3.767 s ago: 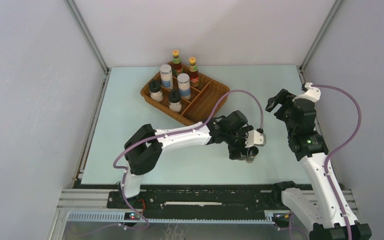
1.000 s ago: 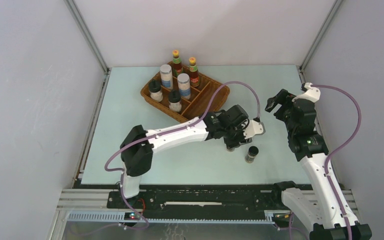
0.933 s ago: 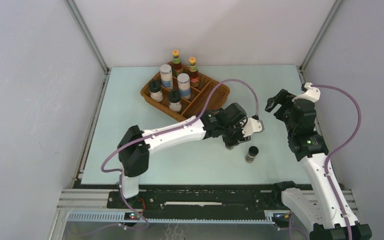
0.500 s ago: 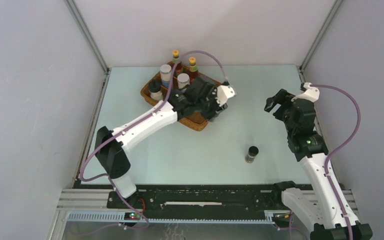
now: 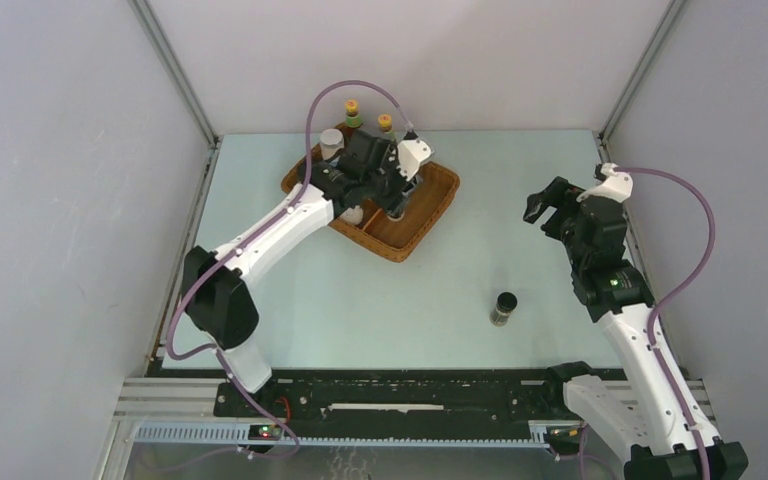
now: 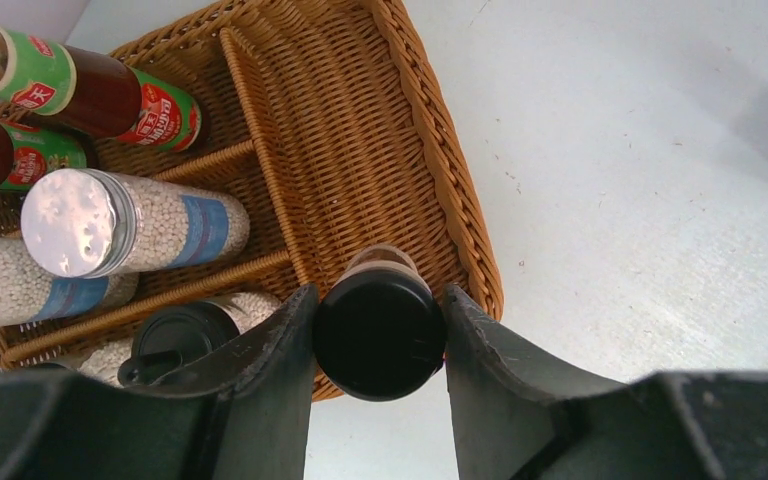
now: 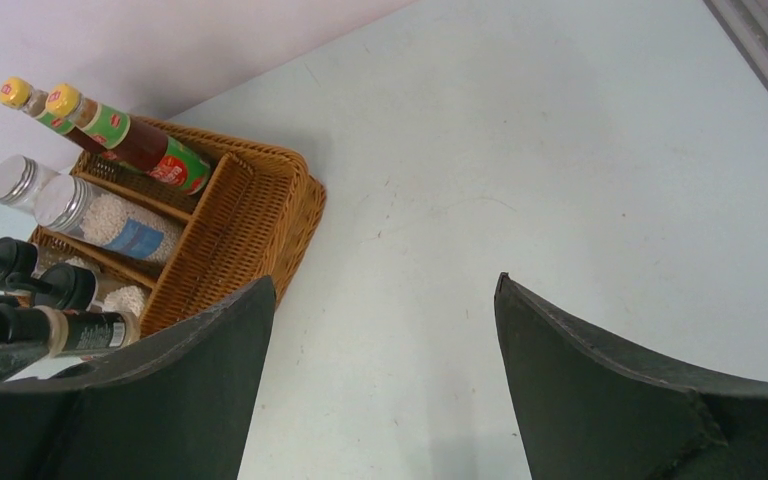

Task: Organize the condiment bottles
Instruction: Place the bottle in the storage box.

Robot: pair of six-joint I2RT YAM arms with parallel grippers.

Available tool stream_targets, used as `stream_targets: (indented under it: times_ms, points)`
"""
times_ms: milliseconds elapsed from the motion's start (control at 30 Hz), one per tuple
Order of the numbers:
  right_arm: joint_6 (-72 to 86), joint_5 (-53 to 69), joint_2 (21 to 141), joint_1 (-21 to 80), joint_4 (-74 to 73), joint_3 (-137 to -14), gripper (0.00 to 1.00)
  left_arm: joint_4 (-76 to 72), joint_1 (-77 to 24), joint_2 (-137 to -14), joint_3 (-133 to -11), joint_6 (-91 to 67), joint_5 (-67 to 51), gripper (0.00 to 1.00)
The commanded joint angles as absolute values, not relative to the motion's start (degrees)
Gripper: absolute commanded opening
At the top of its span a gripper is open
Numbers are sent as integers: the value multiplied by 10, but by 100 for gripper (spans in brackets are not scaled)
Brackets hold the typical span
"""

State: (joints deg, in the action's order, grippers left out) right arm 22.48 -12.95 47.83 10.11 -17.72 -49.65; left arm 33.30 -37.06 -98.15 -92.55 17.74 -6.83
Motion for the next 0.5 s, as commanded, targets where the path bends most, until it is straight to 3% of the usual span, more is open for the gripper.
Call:
stream_targets:
  times_ms: [0,467]
  points:
    - [227,-143,483,114,-162,-495,88,286,-357,-989,-902,158,-98,0]
    - [223,-171,502,147,-162,-495,89,225,-324,-1030,-872,132,-139,0]
